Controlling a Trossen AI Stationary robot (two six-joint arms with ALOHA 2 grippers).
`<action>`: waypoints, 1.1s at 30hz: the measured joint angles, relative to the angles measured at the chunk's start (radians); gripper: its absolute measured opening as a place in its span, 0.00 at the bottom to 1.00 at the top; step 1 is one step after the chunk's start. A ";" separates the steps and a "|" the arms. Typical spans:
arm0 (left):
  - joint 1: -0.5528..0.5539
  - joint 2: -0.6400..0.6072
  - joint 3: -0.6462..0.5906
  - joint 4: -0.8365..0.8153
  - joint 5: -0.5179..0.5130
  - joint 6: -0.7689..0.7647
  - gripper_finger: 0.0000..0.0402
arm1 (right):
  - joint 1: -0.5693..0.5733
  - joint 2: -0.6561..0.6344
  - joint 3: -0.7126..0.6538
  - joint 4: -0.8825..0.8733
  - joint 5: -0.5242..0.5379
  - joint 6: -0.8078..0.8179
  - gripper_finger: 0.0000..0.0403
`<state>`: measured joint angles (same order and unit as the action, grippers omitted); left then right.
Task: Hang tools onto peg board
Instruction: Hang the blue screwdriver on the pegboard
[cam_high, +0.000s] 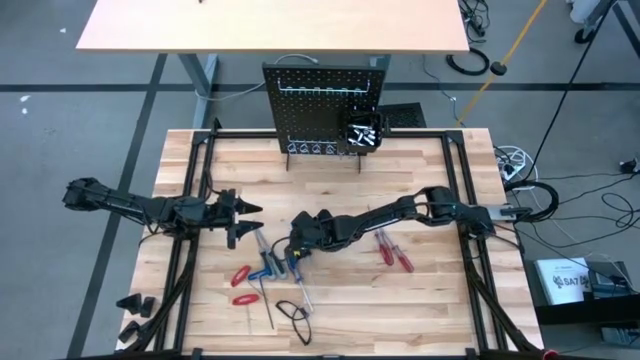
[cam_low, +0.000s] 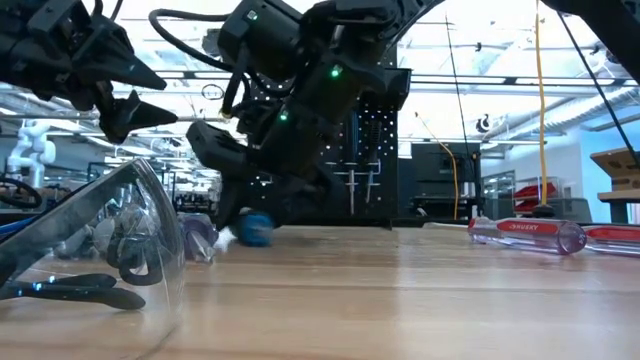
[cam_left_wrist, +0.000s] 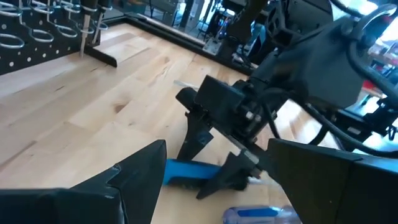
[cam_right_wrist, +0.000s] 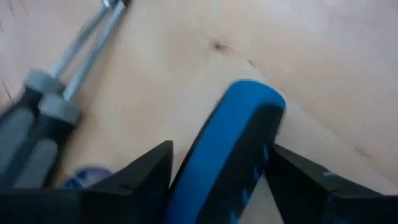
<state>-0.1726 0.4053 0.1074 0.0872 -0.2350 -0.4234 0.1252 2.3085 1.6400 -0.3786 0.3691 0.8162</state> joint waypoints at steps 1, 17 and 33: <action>0.000 0.000 0.000 0.009 0.001 -0.005 0.71 | -0.001 0.000 0.000 -0.019 -0.011 -0.016 0.52; 0.000 0.000 0.000 0.090 0.028 0.046 0.71 | -0.003 0.011 0.142 -0.195 -0.065 -0.228 0.38; 0.000 0.000 0.000 0.091 0.086 0.063 0.71 | 0.105 -0.125 0.353 -0.333 0.301 -0.597 0.38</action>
<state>-0.1730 0.4050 0.1078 0.1784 -0.1494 -0.3599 0.2306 2.1836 1.9926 -0.7113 0.6706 0.2192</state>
